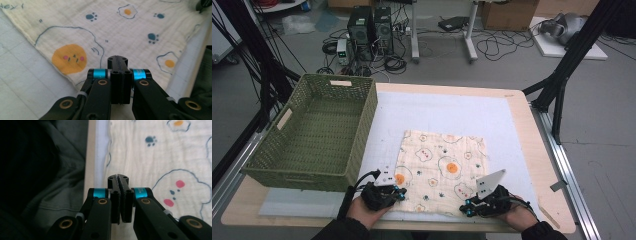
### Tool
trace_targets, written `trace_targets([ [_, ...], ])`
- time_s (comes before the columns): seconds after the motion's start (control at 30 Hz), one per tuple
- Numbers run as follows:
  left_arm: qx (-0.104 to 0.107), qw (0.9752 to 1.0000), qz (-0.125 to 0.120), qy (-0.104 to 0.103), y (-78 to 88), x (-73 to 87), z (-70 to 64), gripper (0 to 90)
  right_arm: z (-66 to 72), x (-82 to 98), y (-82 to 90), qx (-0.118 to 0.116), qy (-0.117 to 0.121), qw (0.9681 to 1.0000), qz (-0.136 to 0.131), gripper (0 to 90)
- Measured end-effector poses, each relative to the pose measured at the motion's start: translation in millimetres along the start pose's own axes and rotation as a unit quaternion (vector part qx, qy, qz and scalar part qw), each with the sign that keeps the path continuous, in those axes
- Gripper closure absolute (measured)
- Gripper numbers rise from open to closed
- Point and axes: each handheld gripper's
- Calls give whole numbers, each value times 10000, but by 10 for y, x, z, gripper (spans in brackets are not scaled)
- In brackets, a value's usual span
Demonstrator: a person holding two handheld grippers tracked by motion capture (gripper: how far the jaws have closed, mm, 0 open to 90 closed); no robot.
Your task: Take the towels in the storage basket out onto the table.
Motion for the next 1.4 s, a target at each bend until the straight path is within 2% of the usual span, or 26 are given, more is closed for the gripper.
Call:
trace_targets([
  [0.03, 8, 10000, -81, -33, 23, -11, -1, 878, -14, 9, 22, -7, -93, 9999, -64, 822],
  [0.1, -41, 9998, -189, -69, 29, -51, 18, 792, -90, 20, 69, 177, -375, 9989, -208, 754],
  [0.23, -168, 9989, -425, -92, 12, -128, 120, 709, -227, 32, 116, 706, -670, 9948, -296, 651],
  [0.3, -222, 9985, -491, -124, -10, -158, 162, 679, -319, 50, 138, 920, -854, 9916, -318, 622],
  [0.33, -260, 9983, -500, -127, -20, -169, 174, 653, -351, 55, 149, 1108, -935, 9889, -338, 591],
  [0.53, -303, 9970, -692, -183, -74, -249, 236, 599, -554, 101, 181, 1526, -1295, 9789, -420, 504],
  [0.63, -300, 9967, -746, -133, -94, -268, 290, 579, -610, 119, 173, 1582, -1383, 9767, -429, 473],
  [0.67, -281, 9967, -751, -114, -91, -270, 304, 573, -626, 123, 178, 1620, -1443, 9751, -456, 466],
  [0.87, -284, 9964, -798, -28, -64, -250, 339, 547, -683, 104, 158, 1707, -1488, 9730, -434, 434],
  [1.0, -322, 9962, -810, -24, -56, -241, 346, 529, -705, 93, 142, 1708, -1491, 9729, -445, 426],
  [1.13, -309, 9964, -788, -22, -59, -241, 354, 524, -702, 89, 162, 1733, -1537, 9714, -524, 423],
  [1.4, -339, 9965, -765, -44, -61, -239, 354, 523, -692, 89, 161, 1729, -1491, 9724, -479, 417],
])
Point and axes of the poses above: each handheld gripper's, and its own axes: y roughly backward along the jaws, x roughly out of its underside, z roughly to its left, and after that the axes turned 15 degrees about x, right-handed
